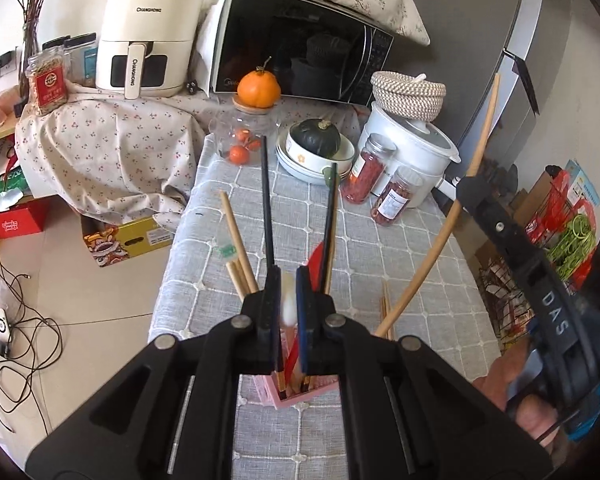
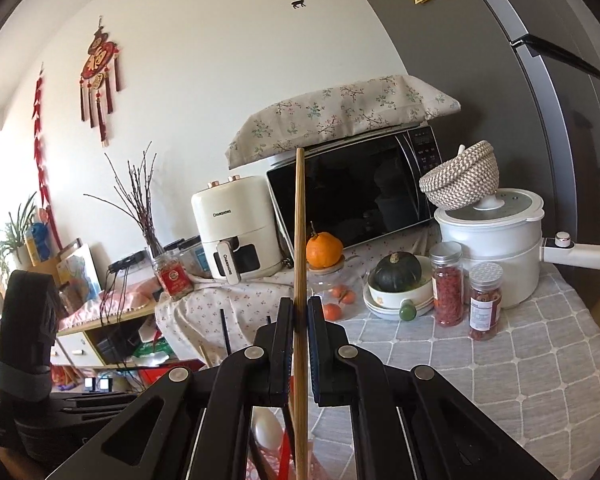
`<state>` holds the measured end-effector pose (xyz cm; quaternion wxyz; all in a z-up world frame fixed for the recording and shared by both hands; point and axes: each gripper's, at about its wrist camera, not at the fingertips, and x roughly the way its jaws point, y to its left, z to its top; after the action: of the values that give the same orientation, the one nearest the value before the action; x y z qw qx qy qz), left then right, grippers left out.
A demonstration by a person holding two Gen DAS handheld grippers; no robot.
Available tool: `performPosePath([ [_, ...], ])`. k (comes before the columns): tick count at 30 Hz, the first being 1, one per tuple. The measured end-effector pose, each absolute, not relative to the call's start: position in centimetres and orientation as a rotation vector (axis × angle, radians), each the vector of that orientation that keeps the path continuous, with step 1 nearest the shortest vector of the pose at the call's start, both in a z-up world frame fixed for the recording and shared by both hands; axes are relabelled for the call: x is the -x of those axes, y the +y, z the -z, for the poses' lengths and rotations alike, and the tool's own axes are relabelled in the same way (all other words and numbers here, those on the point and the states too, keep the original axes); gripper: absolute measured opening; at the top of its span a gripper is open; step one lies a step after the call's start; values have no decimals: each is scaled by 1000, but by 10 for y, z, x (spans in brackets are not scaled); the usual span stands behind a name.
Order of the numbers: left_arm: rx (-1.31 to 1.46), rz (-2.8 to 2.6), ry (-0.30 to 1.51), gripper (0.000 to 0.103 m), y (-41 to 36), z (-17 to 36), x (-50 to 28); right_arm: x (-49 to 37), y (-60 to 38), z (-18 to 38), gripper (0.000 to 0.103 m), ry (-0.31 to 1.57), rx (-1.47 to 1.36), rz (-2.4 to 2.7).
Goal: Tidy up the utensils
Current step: 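Lift both chopsticks and carry them over the pink holder, then lower both chopsticks into the pink holder and open both tools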
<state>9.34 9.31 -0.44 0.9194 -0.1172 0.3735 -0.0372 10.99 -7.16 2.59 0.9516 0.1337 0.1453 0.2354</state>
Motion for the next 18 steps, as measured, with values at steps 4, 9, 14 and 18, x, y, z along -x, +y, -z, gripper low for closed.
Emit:
performPosePath([
  [4, 257, 72, 772, 7, 95, 4, -93, -111, -64, -20, 7, 281, -274, -494],
  [9, 268, 52, 794, 21, 97, 7, -94, -112, -49, -7, 7, 271, -255, -511],
  [14, 308, -19, 856, 32, 103, 21, -96, -110, -27, 10, 7, 293, -161, -557],
  [18, 325, -37, 877, 32, 106, 25, -98, -114, -15, 23, 9, 387, -86, -600],
])
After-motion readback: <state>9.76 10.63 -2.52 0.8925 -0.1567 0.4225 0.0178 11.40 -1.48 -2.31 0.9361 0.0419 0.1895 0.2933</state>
